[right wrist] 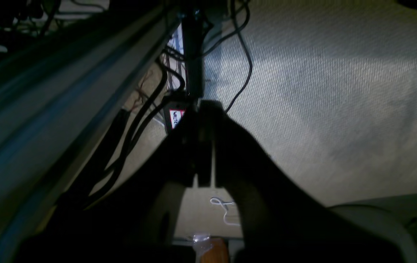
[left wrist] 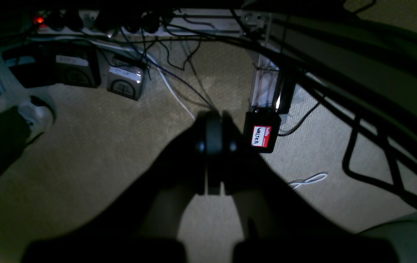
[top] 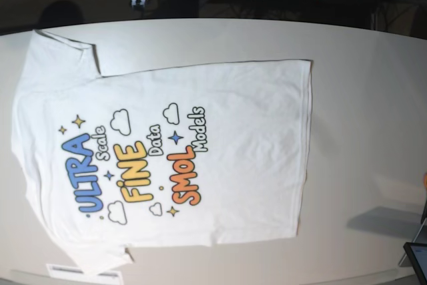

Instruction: Fold the T-shirt properly

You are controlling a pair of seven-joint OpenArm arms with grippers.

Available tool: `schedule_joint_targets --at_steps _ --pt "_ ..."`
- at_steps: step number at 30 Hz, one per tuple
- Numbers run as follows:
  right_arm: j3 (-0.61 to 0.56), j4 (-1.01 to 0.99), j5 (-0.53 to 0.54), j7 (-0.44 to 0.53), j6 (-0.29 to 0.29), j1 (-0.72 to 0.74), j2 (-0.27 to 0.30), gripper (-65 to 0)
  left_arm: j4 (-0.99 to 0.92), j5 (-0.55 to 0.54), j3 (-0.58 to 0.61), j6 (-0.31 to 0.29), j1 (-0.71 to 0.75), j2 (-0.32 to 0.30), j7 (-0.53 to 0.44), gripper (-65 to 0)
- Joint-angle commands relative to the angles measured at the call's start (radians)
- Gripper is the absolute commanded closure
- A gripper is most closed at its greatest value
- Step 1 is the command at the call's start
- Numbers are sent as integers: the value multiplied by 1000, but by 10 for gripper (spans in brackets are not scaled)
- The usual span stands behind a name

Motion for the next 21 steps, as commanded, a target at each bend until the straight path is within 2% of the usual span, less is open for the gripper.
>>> schedule_joint_targets --at_steps 1,8,11,15,17,21 --pt "0 3 0 1 -3 -15 -2 -17 3 -1 -4 4 8 1 -7 0" --pt "6 6 0 3 -7 -41 -2 0 7 -1 -6 4 31 0 -11 0" --pt "8 68 2 0 -7 -101 -1 0 111 -1 1 4 105 -22 -13 0" --pt "6 325 2 -3 -7 -268 1 0 397 -1 -6 4 269 -59 -13 0" --pt "6 480 2 -9 -7 -360 22 0 520 -2 -7 4 338 -72 -13 0" --pt "9 787 2 -89 -7 -518 36 0 673 -2 -7 4 431 -103 -13 0"
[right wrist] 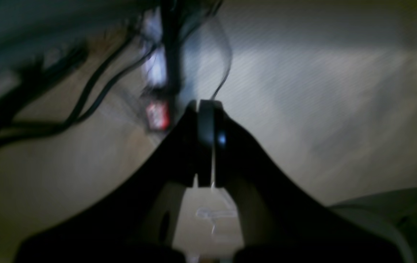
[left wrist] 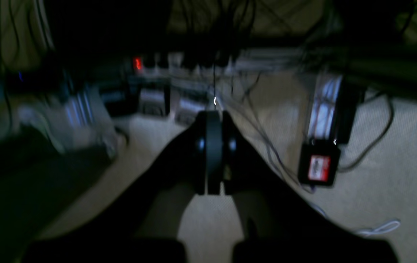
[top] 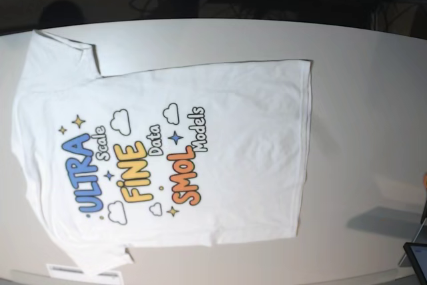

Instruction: Fold the T-shirt properly

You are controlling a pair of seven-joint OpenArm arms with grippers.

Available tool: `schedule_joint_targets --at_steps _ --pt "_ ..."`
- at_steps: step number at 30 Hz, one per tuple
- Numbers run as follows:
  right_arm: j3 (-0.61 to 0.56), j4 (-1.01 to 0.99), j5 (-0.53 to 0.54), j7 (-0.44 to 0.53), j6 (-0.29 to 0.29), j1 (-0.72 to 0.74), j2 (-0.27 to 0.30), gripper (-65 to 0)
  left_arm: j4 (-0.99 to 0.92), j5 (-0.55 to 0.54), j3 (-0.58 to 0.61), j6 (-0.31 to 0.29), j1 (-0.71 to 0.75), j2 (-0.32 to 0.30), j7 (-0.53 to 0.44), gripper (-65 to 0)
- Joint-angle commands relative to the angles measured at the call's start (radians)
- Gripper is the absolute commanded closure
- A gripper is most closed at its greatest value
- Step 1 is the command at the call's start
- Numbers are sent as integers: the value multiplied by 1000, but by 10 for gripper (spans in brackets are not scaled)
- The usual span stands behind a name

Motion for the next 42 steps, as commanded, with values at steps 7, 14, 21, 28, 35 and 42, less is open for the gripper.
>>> schedule_joint_targets --at_steps 7,14,21,28,35,42 --pt "94 367 6 -70 5 -222 -18 0 253 -2 -1 3 174 -28 -8 0" --pt "184 563 6 -79 10 -346 -38 0 575 -2 -109 -1 349 -31 -10 0" --pt "227 779 6 -83 10 -429 -44 0 904 -2 -175 -1 478 -37 -10 0" --pt "345 956 6 -83 10 -480 -78 0 1128 -2 -175 -1 552 -44 -10 0" --pt "407 1103 6 -83 10 -451 -75 0 1148 0 -248 -1 512 -39 -10 0" --pt "464 1103 6 -83 164 -291 -75 -1 1146 -2 -305 -2 371 -44 -1 0"
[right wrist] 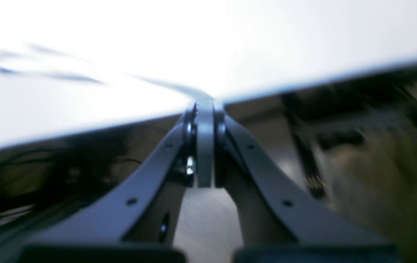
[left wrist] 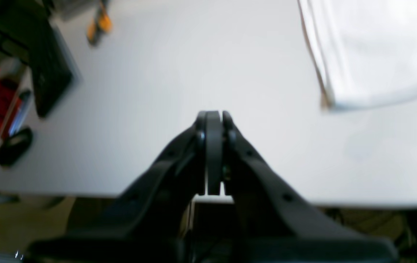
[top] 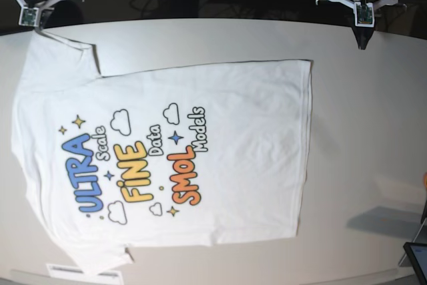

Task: Fold the T-shirt properly
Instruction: 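Move both grippers down to the shirt's shoulder corners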

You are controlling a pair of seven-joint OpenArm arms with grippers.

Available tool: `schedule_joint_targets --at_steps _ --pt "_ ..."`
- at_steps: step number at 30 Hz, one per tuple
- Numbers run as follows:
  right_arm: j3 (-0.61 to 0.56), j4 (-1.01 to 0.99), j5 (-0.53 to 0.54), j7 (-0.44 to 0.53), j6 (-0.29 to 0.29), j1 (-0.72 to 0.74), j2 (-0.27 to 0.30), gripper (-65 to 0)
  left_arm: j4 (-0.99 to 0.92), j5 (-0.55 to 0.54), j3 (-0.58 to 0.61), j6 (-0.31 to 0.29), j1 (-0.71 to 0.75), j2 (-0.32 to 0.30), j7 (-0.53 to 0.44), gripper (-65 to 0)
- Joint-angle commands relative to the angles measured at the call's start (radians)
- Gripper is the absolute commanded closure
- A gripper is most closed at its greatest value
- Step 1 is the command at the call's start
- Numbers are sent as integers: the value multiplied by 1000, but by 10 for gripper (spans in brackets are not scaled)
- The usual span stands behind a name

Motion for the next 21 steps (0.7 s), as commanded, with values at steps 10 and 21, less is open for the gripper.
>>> schedule_joint_targets --at_steps 10,21 --pt "185 15 3 -204 305 246 4 -4 8 -3 0 -123 -109 0 -17 0" --pt "515 15 199 -632 528 493 11 -331 -75 -3 -2 -123 -139 -3 -17 0"
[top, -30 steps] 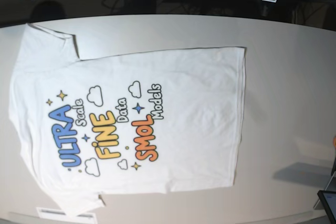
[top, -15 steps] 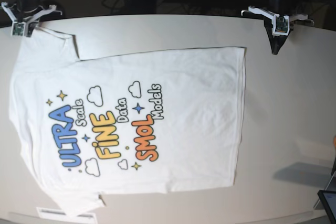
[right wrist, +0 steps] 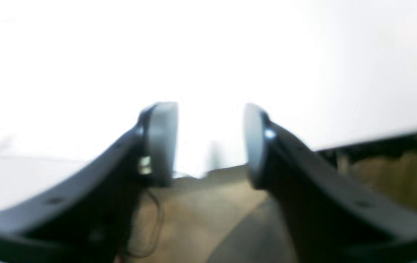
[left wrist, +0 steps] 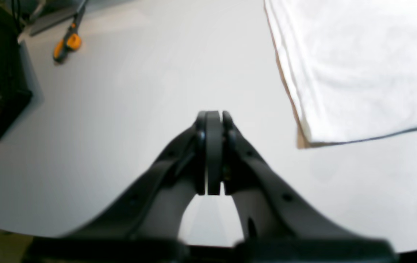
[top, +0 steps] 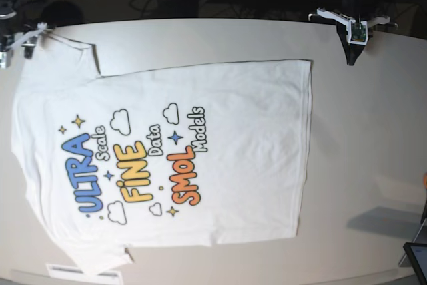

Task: Fold the T-shirt properly
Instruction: 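Move both grippers down to the shirt's shoulder corners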

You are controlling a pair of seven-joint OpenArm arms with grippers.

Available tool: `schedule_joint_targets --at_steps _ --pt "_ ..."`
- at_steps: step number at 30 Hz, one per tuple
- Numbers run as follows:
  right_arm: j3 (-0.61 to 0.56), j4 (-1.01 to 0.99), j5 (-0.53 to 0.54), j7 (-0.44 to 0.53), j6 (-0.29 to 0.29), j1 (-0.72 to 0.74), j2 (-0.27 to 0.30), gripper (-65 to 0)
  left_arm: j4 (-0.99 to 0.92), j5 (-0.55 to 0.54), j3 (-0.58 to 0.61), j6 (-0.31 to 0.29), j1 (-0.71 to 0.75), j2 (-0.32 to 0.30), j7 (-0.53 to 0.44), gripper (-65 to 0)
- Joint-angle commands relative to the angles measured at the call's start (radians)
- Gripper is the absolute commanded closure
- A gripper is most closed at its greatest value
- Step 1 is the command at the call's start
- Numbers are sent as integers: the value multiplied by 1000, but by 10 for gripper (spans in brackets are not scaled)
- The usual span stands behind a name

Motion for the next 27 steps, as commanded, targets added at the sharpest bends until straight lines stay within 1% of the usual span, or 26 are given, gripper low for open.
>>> schedule_joint_targets --at_steps 1,3,6,7,9,12,15,22,25,27 --pt "35 17 39 -39 -1 7 29 -360 9 -4 -6 6 9 -6 -24 0" --pt "78 10 128 -149 -1 26 73 -389 3 -4 -7 6 7 -6 -24 0" --pt "109 -2 283 -258 -1 27 98 -389 3 -4 -10 6 6 -6 -24 0" --pt "118 -2 329 -284 -1 26 98 -390 3 -4 -12 6 6 -6 -24 0" --pt "118 -2 389 -324 -1 29 98 -392 3 -4 -12 6 6 -6 -24 0" --pt "114 -16 442 -366 -1 47 98 -393 3 -4 -9 6 6 -6 -24 0" --pt "118 -74 472 -407 -1 77 98 -393 3 -4 -10 6 6 -6 -24 0" --pt "117 -186 467 -402 -1 110 121 -395 1 -4 -12 6 7 -6 -24 0" --pt "118 -244 469 -402 -1 112 158 -395 1 -4 -12 6 7 -6 -24 0" --pt "118 -284 472 -402 -1 112 167 -395 1 -4 -12 6 7 -6 -24 0"
